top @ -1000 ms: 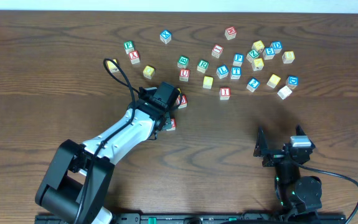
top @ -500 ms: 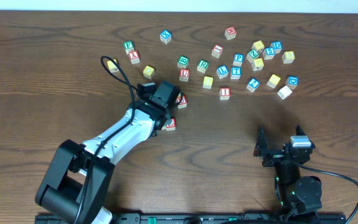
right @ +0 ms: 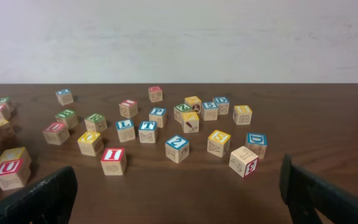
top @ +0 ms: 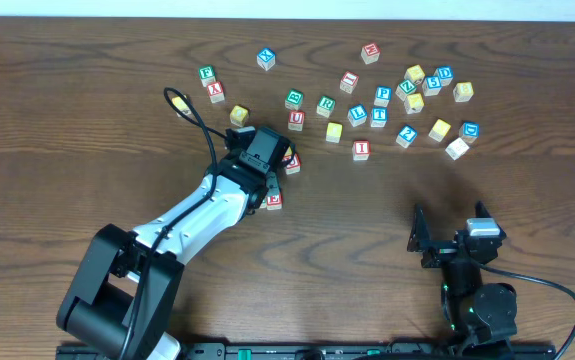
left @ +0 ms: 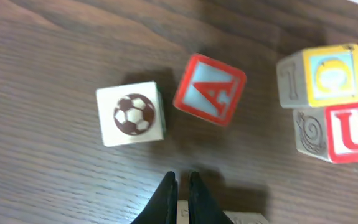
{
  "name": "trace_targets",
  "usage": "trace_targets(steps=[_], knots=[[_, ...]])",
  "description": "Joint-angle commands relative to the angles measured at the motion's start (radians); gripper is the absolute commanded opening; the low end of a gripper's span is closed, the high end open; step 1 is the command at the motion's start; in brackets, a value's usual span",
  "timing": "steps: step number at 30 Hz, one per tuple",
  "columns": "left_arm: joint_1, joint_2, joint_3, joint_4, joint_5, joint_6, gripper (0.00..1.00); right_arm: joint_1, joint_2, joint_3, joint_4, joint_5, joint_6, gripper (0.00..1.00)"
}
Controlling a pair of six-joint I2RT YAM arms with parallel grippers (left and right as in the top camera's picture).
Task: Spell out NEURIPS
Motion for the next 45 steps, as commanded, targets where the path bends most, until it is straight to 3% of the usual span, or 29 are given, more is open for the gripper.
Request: trace_targets(steps=[1, 27, 45], knots=[[0.0, 0.015, -0.014, -0.005, 0.049, 0.028, 0.08, -0.007, -0.002, -0.001, -0.004, 0.006, 0.012, 0.99], [-0.001, 0.064, -0.015, -0.034, 0.099, 0.027, 0.08, -0.007, -0.002, -0.001, -0.004, 0.006, 0.013, 0.99], [0.0, 0.067, 0.002, 0.014, 0.038, 0.046, 0.08, -0.007, -0.002, -0.001, -0.004, 0.006, 0.012, 0.99]])
